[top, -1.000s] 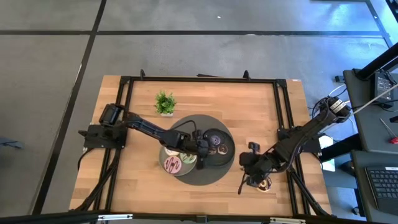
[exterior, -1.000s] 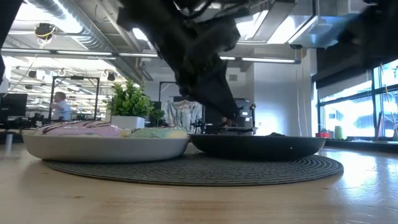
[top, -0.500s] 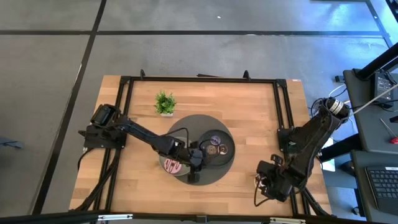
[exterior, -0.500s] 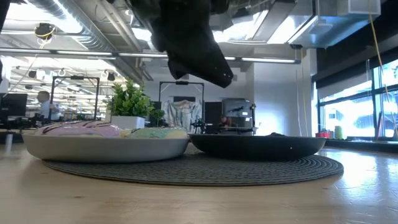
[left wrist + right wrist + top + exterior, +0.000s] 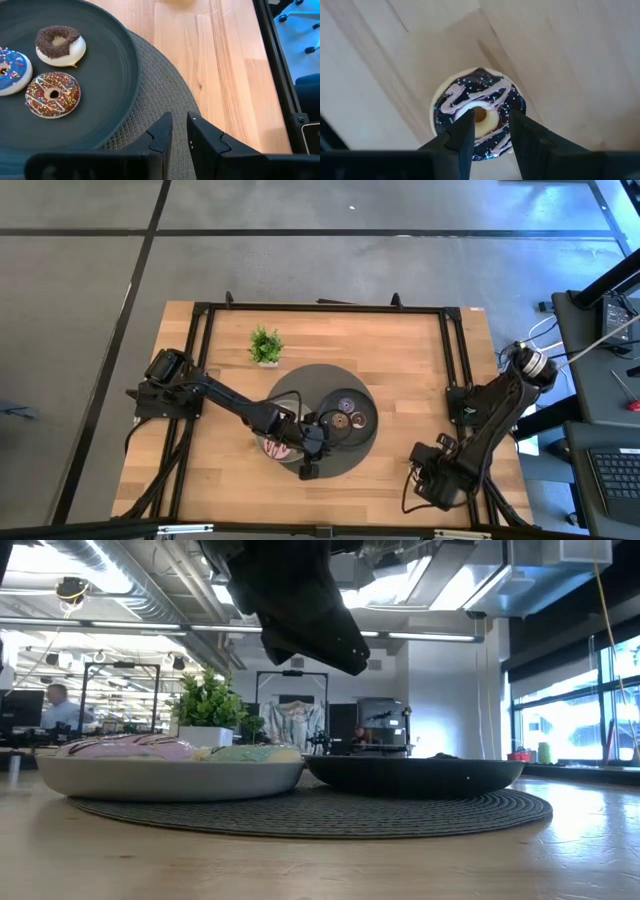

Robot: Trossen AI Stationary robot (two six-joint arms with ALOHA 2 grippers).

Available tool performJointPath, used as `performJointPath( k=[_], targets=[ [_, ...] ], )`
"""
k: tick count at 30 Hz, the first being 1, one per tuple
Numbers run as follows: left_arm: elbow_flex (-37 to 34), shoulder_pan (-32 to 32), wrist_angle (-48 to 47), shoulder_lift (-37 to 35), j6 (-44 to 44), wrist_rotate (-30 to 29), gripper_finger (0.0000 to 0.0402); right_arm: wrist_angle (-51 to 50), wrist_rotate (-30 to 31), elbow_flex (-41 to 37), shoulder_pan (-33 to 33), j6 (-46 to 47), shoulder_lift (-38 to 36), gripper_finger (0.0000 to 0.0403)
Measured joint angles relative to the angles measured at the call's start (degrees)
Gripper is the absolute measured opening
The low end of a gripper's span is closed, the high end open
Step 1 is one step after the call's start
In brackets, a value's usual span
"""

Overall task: Pick & Place donuts
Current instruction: Put the large black donut on the gray plate

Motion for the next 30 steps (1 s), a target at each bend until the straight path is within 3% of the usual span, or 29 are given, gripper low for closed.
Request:
performJointPath(
  k=[7,12,16,23,30],
  targets=[
    [0.0,0.0,0.0,0.0,-1.1,0.1,0.0053,-3.5,0.4,0.0,0.0,5.9,2.2,0.0172],
    [0.0,0.0,0.0,0.0,-3.4,0.1,0.0050,-2.3,0.2,0.0,0.0,3.9,3.7,0.0209],
    [0.0,0.0,0.0,0.0,-4.7,2.0,0.0053,-2.1,-2.2,0.0,0.0,2.9,5.1,0.0215],
    [0.0,0.0,0.0,0.0,-5.6,4.8,0.0056,-2.1,-2.5,0.0,0.0,2.4,6.8,0.0187],
    [0.0,-0.3,-0.7,-1.6,-4.9,12.5,0.0050,-2.2,-3.6,0.0,0.0,1.4,7.1,0.0110]
  ],
)
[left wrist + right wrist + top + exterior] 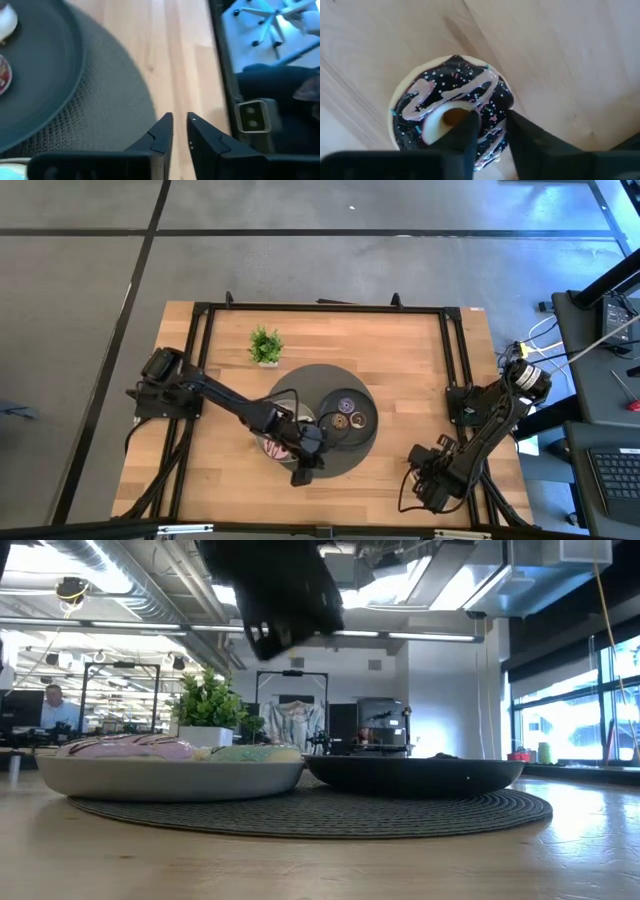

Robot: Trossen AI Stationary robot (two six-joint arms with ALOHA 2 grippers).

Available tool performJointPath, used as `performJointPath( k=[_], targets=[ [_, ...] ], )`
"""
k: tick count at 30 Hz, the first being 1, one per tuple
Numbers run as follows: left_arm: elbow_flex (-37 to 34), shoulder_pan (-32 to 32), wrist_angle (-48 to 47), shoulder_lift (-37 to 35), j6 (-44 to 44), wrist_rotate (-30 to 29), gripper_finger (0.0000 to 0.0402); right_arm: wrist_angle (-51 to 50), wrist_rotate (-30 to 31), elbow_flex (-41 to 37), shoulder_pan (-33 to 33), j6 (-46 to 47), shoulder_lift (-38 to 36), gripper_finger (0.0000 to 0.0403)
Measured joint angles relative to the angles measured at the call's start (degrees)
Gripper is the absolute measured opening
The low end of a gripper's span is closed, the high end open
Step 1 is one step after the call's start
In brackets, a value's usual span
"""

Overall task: Pick & Place donuts
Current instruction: Put the large black donut on the gray plate

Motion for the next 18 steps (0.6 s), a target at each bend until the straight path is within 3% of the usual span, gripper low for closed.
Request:
performJointPath(
  k=[3,7,12,18],
  targets=[
    [0.0,-0.7,-2.6,-2.4,3.5,-0.4,0.0051,-0.5,-0.2,0.0,0.0,0.0,0.0,0.0067],
    [-0.1,-3.1,-8.4,-6.5,8.0,-7.3,0.0057,-4.8,-1.3,2.3,-0.1,-0.3,-0.1,0.0014],
    [-5.3,-6.4,-6.2,-12.2,7.9,-12.7,0.0065,-13.5,1.9,9.9,-2.7,-3.6,-0.2,0.0021],
    [-18.9,-9.1,9.1,-22.2,7.0,-12.2,0.0066,-13.3,10.6,18.8,-12.5,-22.9,-0.1,0.0011]
  ],
)
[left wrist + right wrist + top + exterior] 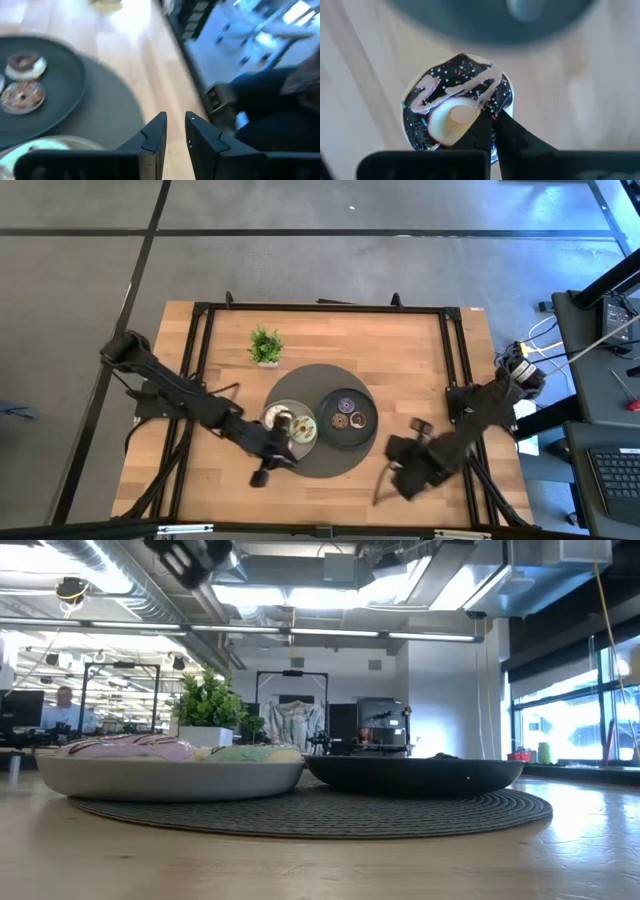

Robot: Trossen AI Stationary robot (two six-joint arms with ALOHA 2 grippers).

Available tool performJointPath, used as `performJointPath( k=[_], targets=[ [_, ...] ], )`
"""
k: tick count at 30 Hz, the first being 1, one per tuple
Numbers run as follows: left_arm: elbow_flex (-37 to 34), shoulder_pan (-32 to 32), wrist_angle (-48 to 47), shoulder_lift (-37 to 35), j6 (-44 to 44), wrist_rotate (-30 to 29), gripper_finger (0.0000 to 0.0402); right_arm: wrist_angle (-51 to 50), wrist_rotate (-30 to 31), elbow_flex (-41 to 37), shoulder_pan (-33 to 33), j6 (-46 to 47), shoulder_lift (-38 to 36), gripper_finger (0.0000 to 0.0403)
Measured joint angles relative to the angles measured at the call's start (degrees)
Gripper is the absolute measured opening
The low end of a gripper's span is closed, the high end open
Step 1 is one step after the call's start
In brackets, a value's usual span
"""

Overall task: Pick & Place donuts
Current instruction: Put the large black donut on the gray plate

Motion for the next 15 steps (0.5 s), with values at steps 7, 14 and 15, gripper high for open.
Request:
performJointPath(
  k=[7,14,15],
  targets=[
    [-9.2,-5.2,1.6,-14.4,-4.4,0.7,0.0062,14.4,3.8,6.7,-14.2,-30.1,3.2,0.0011],
    [-10.2,-11.0,-7.1,-24.2,-8.5,-0.2,0.0065,24.1,2.7,18.4,-22.6,-50.2,12.9,0.0012],
    [-10.2,-11.7,-7.8,-25.0,-7.6,-0.7,0.0065,24.0,2.2,20.6,-23.3,-52.0,14.8,0.0012]
  ],
)
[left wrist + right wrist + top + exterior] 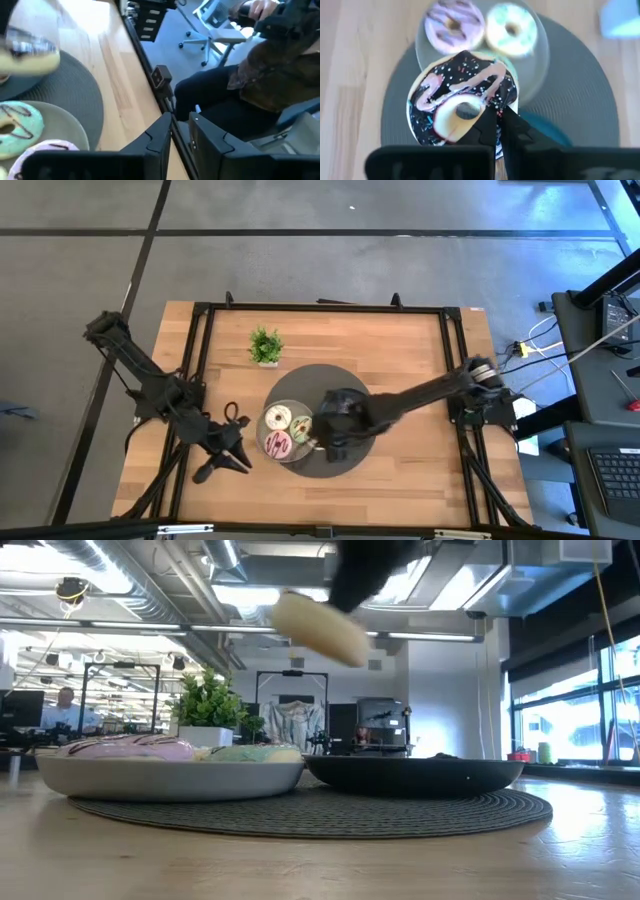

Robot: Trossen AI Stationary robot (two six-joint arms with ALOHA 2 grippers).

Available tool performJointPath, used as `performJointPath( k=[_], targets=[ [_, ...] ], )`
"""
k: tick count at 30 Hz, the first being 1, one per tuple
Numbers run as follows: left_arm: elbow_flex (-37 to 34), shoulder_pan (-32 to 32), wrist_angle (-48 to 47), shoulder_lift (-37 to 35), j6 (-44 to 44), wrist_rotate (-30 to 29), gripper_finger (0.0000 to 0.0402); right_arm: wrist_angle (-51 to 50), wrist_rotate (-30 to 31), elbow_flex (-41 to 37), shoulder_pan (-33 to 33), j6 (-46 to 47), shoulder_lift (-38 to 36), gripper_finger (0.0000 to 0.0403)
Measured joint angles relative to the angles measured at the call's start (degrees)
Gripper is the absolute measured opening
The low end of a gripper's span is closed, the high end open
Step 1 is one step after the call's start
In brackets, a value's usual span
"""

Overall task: Pick & Place donuts
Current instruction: Put the large black donut on the gray plate

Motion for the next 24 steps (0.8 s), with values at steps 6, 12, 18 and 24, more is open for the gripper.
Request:
performJointPath(
  k=[6,12,18,24],
  targets=[
    [0.0,-1.9,-0.3,-1.1,1.8,-2.6,0.0063,0.4,-6.5,13.1,-4.0,-3.4,10.5,0.0012],
    [0.0,-1.9,-1.3,-0.8,-0.5,-5.1,0.0064,-1.9,-9.0,22.2,-6.7,-4.6,18.5,0.0013],
    [0.0,-1.9,-1.3,-0.8,-1.6,-5.2,0.0059,-2.6,-11.6,24.9,-8.3,-4.6,22.2,0.0013],
    [0.0,-1.9,-1.3,-0.8,-1.7,-5.2,0.0059,-2.5,-11.3,24.9,-9.4,-5.4,23.4,0.0014]
  ],
)
